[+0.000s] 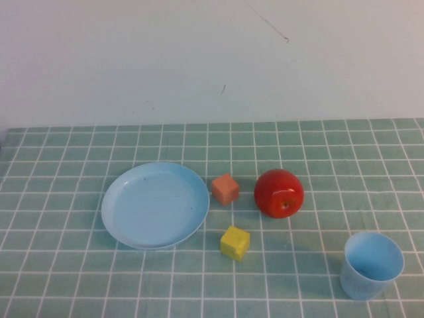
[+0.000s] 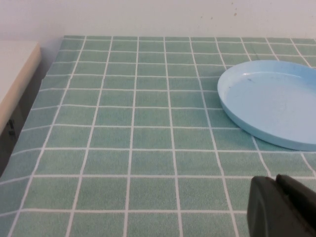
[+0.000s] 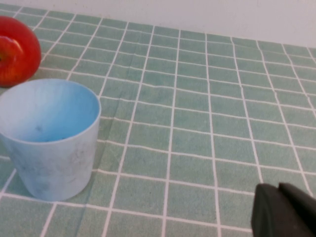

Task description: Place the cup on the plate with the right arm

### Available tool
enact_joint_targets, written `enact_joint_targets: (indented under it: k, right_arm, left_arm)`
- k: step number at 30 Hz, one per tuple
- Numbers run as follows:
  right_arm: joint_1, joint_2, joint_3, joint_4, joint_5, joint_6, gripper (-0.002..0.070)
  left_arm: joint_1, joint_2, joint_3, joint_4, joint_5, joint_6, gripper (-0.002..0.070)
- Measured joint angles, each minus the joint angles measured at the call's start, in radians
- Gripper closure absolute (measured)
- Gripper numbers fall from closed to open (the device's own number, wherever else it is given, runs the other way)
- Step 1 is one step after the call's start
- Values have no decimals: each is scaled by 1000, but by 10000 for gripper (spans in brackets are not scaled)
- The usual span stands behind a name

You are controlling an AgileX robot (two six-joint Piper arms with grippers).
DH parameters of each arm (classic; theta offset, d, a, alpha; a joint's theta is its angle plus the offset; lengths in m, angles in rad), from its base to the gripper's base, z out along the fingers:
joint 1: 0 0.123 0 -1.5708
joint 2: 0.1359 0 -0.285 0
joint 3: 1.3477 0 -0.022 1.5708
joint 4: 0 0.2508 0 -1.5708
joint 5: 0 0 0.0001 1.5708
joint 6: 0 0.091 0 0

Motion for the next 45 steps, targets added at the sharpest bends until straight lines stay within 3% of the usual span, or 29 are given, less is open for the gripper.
enact_joint_targets:
  k: [22,38,45]
  right_arm:
    - [0,0,2,5,-22,0,679]
    - [0,0,2,78,-692,6,679]
    - [0,0,2,206,-1053,64,679]
  left_arm:
    - [0,0,0,0,0,-2,678]
    - [0,0,0,0,0,1,678]
    - [0,0,0,0,0,1,678]
